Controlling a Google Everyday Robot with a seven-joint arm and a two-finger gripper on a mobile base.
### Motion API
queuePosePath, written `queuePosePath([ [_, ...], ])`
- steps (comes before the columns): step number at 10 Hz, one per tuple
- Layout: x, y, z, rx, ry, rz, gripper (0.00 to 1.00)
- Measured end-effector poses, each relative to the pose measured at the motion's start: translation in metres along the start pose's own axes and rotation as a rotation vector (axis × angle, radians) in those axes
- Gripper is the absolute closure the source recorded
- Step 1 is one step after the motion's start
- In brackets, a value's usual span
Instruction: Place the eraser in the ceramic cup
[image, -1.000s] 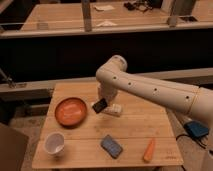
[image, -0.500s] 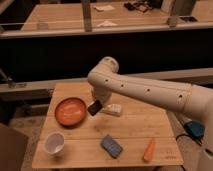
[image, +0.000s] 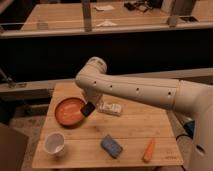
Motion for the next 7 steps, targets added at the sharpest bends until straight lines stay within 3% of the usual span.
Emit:
queuePosePath([
  [2, -0.013, -0.023, -0.005, 0.005, -0.006, -0.034, 0.99],
  [4, -0.015, -0.026, -0.009, -0.003, -0.006, -0.050, 0.99],
  [7, -0.020, -0.041, -0.016, 0.014, -0.018, -0.067, 0.99],
])
